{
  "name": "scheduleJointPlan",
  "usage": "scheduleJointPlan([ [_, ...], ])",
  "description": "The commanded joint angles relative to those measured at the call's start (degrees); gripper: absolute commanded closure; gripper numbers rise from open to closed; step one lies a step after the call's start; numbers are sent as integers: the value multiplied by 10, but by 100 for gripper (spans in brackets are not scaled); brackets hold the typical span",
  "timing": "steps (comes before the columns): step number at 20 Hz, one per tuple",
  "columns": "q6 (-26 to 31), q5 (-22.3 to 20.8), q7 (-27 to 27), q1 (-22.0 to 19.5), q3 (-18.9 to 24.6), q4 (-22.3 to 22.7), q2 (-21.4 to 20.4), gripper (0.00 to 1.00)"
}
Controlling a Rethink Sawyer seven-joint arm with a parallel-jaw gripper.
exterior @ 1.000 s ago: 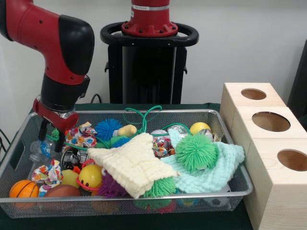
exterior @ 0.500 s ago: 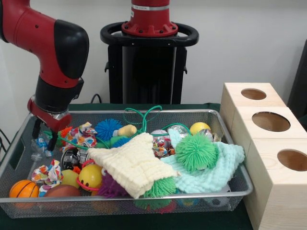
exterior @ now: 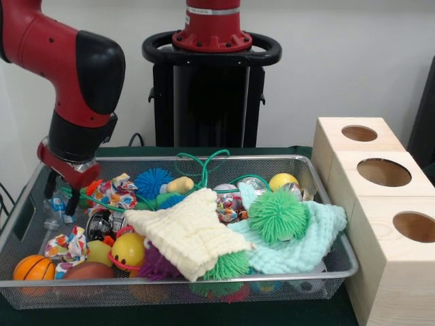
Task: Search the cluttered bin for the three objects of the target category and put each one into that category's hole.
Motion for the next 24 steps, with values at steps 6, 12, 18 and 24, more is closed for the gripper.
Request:
scheduleJointPlan([
  [6,17,8,35,-25,50,10,24,100],
  [12,127,36,4,-13,64,53,-100,100],
  [18,195,53,-2,0,68,48,-146,100],
  [24,188,51,4,-5,75,49,-144,100],
])
